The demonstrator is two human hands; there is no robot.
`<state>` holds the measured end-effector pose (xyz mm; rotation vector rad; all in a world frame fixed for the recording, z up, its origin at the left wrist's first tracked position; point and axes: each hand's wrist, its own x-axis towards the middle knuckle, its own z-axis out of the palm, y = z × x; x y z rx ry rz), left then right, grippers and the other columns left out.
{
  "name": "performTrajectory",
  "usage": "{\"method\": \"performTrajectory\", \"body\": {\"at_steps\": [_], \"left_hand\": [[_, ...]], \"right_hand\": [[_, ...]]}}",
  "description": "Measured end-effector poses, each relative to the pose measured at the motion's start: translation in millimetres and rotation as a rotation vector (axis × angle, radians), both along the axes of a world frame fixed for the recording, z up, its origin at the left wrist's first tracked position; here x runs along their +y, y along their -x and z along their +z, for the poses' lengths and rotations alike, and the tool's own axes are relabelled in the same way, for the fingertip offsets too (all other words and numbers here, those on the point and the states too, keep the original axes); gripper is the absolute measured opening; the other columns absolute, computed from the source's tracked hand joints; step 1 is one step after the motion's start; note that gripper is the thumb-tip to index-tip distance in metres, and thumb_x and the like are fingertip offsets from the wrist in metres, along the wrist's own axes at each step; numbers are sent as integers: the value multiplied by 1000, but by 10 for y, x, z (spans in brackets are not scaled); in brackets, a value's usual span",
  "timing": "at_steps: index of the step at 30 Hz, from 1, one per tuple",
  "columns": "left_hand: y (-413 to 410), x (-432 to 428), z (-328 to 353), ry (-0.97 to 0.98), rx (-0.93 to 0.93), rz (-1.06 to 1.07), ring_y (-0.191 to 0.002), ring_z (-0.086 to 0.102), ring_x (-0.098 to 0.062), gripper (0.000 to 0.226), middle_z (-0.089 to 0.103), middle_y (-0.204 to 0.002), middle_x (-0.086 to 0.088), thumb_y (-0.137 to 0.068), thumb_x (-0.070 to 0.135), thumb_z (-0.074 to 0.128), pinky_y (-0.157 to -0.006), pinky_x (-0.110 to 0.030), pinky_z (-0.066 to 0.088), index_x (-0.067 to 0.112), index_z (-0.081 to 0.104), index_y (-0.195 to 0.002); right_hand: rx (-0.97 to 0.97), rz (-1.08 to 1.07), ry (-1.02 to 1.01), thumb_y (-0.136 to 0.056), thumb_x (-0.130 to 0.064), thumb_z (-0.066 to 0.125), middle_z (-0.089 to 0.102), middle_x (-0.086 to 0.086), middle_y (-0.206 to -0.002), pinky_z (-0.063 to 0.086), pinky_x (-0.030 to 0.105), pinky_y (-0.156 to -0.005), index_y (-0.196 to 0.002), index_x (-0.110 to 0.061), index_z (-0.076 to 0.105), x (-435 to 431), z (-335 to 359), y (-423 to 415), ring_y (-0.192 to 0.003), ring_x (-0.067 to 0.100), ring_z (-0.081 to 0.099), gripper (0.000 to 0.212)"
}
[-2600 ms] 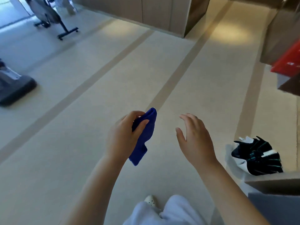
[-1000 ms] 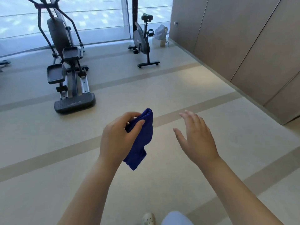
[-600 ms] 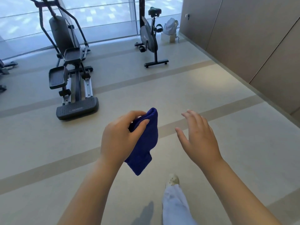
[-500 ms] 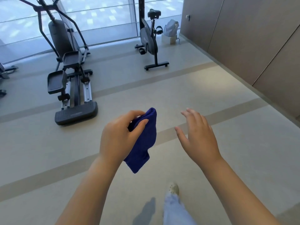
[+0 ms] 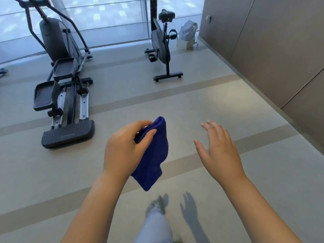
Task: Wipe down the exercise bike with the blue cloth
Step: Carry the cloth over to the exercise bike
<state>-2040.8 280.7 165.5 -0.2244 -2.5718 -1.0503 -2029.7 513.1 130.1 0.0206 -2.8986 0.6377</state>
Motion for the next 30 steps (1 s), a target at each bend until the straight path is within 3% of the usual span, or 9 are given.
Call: {"method": "performTrajectory", "body": {"at_steps": [10, 24, 30], "left_hand": [[2187, 405, -180, -2, -14, -12, -80, 57, -1, 18, 66, -87, 22, -90, 38, 60, -64, -19, 47, 33, 67, -106], [5319, 1443, 103, 66, -10, -167, -83, 52, -2, 17, 53, -81, 36, -89, 28, 65, -63, -13, 40, 33, 67, -104], [6412, 2137, 23, 67, 2, -172, -76, 55, -2, 19, 59, -84, 28, -89, 29, 65, -62, -16, 44, 32, 67, -107]], "right_hand": [[1, -13, -67, -95, -37, 50, 40, 2, -145, 34, 32, -106, -139, -16, 41, 412, -95, 2128, -132, 19, 37, 50], [-24, -130, 19, -97, -43, 44, 32, -6, -151, 26, 26, -110, -143, -24, 32, 1274, 57, 5010, -138, 11, 27, 52], [-6, -133, 96, -96, -41, 46, 36, -5, -148, 25, 26, -110, -142, -21, 36, 1967, -31, 6187, -137, 11, 29, 51]]}}
